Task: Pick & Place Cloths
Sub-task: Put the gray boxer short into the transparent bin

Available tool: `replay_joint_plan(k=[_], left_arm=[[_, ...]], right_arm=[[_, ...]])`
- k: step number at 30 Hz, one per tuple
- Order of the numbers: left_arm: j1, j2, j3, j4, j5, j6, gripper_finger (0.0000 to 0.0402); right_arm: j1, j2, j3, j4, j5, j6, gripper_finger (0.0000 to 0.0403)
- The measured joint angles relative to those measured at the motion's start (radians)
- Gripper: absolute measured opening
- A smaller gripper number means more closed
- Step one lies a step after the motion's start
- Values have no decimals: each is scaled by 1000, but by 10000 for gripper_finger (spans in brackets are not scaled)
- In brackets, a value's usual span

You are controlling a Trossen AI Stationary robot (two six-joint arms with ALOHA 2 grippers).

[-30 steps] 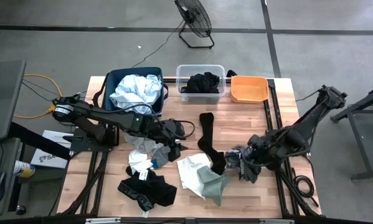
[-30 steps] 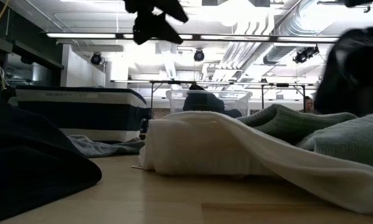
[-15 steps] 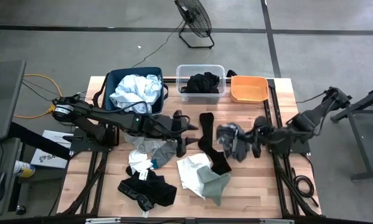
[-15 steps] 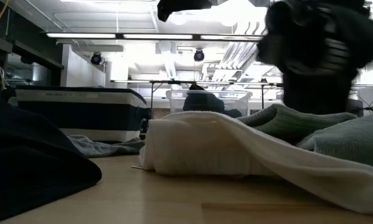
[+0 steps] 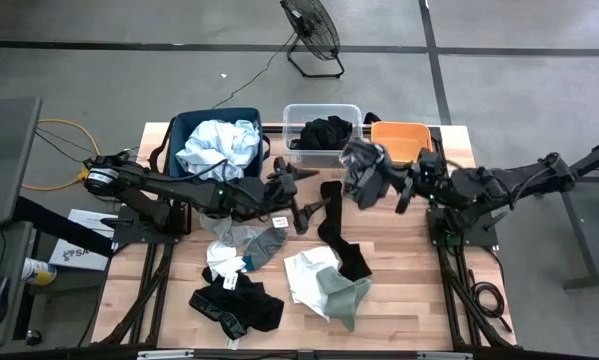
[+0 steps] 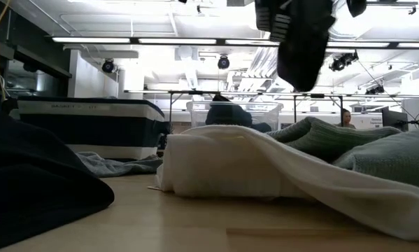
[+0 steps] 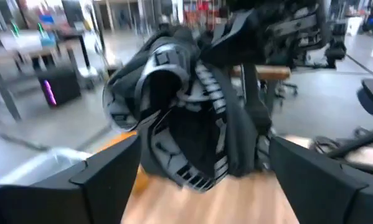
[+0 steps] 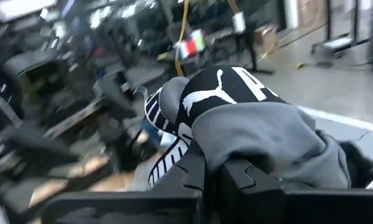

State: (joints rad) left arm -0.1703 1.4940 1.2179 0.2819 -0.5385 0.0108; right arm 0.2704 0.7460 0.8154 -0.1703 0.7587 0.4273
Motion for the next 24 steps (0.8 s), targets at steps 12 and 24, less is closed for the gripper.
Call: replay_joint_plan(k=[12,24], left_arm=[[2,60,37,132,-130,271,345],[60,200,178,134,-267,307,345]], right_arm=[[-226,124,0,374,-226,1,4],[-304,275,1,568,-456,144,4]])
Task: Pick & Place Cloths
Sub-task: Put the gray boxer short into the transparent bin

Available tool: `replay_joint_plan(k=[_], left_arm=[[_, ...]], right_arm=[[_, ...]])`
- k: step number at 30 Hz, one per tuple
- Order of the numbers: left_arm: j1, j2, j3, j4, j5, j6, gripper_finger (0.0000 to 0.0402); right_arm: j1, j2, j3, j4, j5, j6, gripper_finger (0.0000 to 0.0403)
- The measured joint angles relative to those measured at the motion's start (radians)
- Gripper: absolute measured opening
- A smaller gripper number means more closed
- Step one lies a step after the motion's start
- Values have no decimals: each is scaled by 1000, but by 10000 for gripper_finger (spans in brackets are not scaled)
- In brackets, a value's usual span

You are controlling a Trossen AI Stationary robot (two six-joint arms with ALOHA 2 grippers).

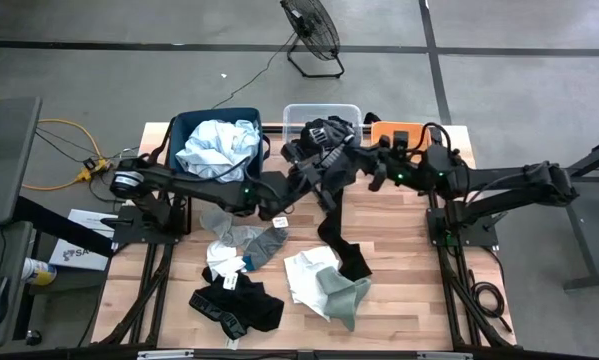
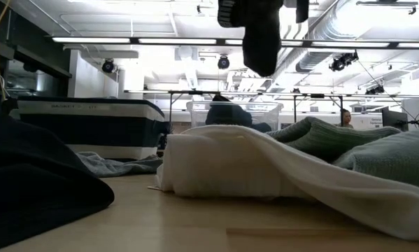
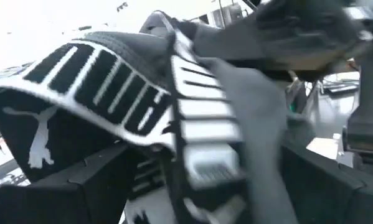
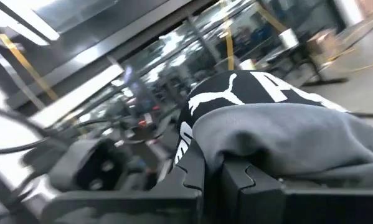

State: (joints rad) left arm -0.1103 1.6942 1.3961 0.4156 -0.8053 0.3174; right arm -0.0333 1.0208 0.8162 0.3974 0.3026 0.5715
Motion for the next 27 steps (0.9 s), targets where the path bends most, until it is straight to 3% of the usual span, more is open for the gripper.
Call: replay_joint_plan(k=[8,13,16,22,27], left_arm=[[38,12,1,3,61,-53,344],[52,12,1,0,185,-110,340],[52,12,1,-8,211,-140,317],[52,12,1,-23,212,-148,209],[52,11,1,-51,212,-195,56]], right_arm=[[-1,14,0,19,-176,53,4],[-1,14,0,19,-203,55,4],[-1,14,0,19,-204,54,4],[-1,14,0,19,-204,53,4],[-1,9,0,17,-195,25,4]])
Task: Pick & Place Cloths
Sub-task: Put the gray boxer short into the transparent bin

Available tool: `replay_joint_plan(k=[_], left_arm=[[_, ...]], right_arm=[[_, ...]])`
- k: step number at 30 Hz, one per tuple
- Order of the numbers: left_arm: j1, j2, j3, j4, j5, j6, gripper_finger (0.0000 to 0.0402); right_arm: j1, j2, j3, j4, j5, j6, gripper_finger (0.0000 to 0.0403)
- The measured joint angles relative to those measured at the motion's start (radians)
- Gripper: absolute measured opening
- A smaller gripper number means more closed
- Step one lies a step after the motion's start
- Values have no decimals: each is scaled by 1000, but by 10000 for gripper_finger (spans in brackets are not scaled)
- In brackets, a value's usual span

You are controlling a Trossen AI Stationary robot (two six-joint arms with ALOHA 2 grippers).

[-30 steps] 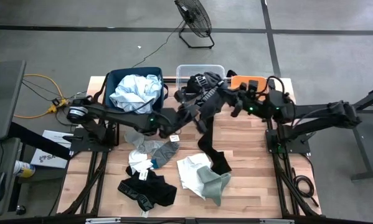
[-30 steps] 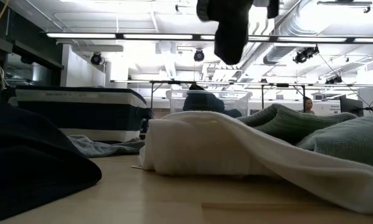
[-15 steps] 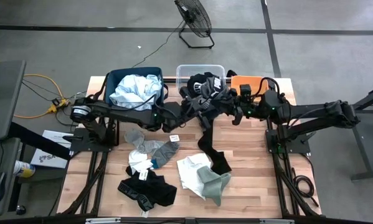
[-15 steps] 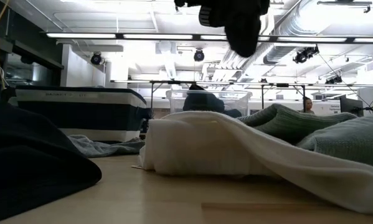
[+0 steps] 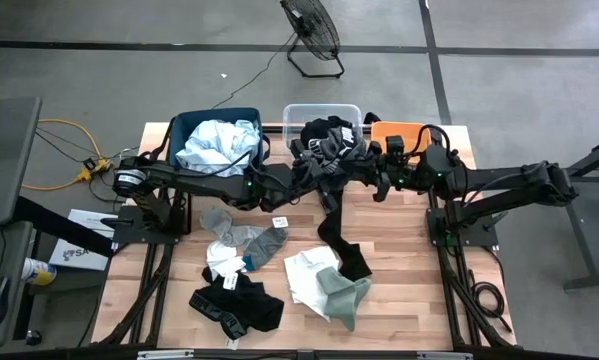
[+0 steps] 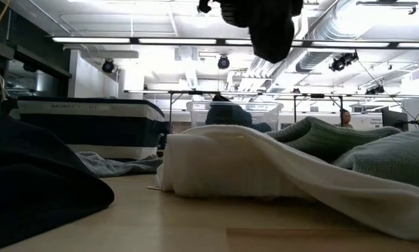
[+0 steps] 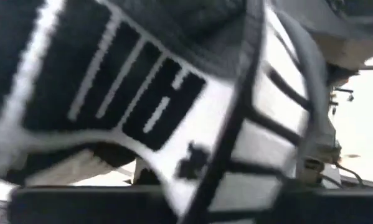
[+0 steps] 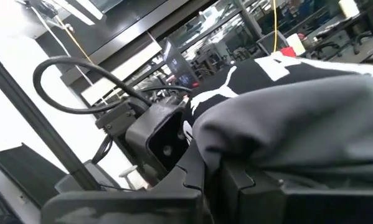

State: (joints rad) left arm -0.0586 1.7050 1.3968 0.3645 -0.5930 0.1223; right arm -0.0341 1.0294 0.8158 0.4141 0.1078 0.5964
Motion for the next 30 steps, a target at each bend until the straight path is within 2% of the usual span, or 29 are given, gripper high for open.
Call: replay_joint_plan(k=[2,9,14,18,23,27,30], left_arm=[[0,0,0,-27,3,-12,18],[0,0,0,-48,3,-25,6],[0,0,0,-75,-11,-26,4],[4,-1,2,-94,-82,-25,3],[54,-1,161,-414,-96,-80,2],[137,21,336,-764,-96,-240,1],[209,45,437,-932,-53,-356,1]], right_arm=[[0,-4,0,-5,10,-21,7],[-1,-52,-1,-111,48,-63,44],[-2,-120,-1,-177,79,-77,102],[-2,-192,-1,-248,75,-92,159],[-1,-290,0,-335,96,-145,202],[-1,-338,0,-383,103,-147,210],[0,-362,0,-393,103,-147,210]])
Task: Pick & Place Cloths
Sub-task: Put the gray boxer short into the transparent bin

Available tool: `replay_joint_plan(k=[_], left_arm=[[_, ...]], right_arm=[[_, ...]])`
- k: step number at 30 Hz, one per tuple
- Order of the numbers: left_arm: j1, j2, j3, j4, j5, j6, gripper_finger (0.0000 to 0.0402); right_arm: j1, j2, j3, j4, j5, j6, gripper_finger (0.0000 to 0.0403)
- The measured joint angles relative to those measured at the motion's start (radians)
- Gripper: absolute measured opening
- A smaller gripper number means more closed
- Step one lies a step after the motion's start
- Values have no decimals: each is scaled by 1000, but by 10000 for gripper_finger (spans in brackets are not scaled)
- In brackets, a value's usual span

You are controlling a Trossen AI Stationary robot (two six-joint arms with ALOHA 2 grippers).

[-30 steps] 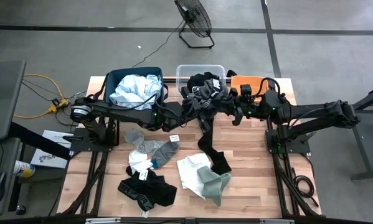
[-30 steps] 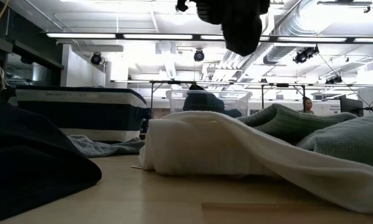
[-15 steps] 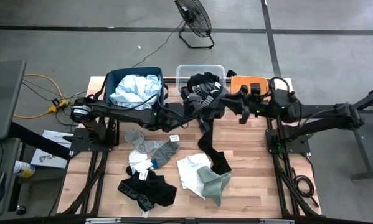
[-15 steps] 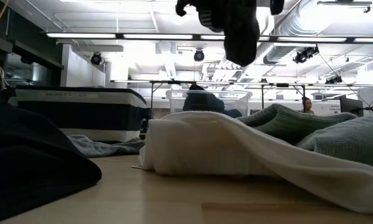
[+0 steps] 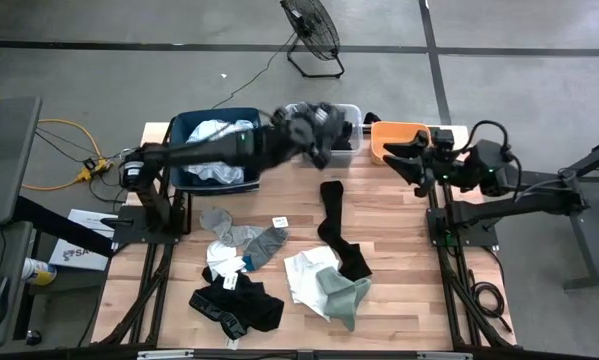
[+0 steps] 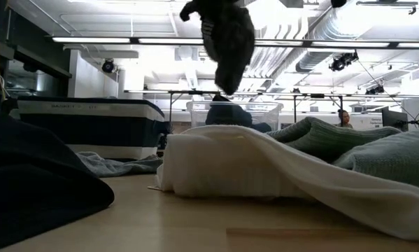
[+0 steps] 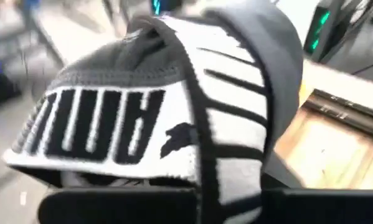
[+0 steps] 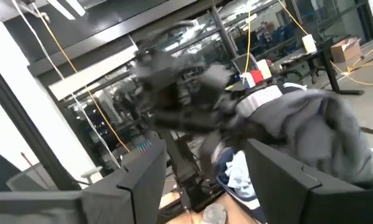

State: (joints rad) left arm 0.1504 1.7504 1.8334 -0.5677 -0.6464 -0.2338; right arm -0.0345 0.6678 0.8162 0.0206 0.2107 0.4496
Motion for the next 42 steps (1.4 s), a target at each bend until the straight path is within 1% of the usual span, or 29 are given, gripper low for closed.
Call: replay_joint_plan(k=[1,4,8,10,12,14,16,18,19,20,23,26,29,34,42], left_arm=[[25,0,18,-53,24,-24,1],[84,8,33,-38,86,-32,1],[139,23,30,-30,94,58,0],[154,35,32,-6,90,107,0],[172,45,30,-20,90,133,0],[173,71,32,16,87,153,0],[179,85,28,-1,95,155,0],[172,119,34,48,101,149,0],[171,132,32,44,118,140,0],[171,145,30,26,121,127,0],[170,193,29,47,125,58,0],[179,227,29,44,143,-52,0],[198,249,30,45,191,-190,0],[250,254,30,7,303,-391,0],[341,254,30,-19,532,-523,0]], right_arm=[[0,-5,0,-9,0,0,210],[0,-10,0,-25,0,-2,210],[0,-8,0,-47,0,-2,210],[0,-9,0,-63,0,-2,210],[0,-8,0,-84,-1,-1,210],[0,-8,0,-100,-1,-1,210],[0,-8,0,-102,-2,-1,210],[0,-8,0,-107,-2,-1,210],[0,-8,0,-110,-4,0,210],[0,-8,0,-113,-4,0,210],[0,-8,0,-124,-4,1,210],[0,-8,0,-132,-3,2,210],[0,-8,0,-131,-1,2,210],[0,-8,0,-135,-1,1,210],[0,-8,0,-138,2,-2,210]])
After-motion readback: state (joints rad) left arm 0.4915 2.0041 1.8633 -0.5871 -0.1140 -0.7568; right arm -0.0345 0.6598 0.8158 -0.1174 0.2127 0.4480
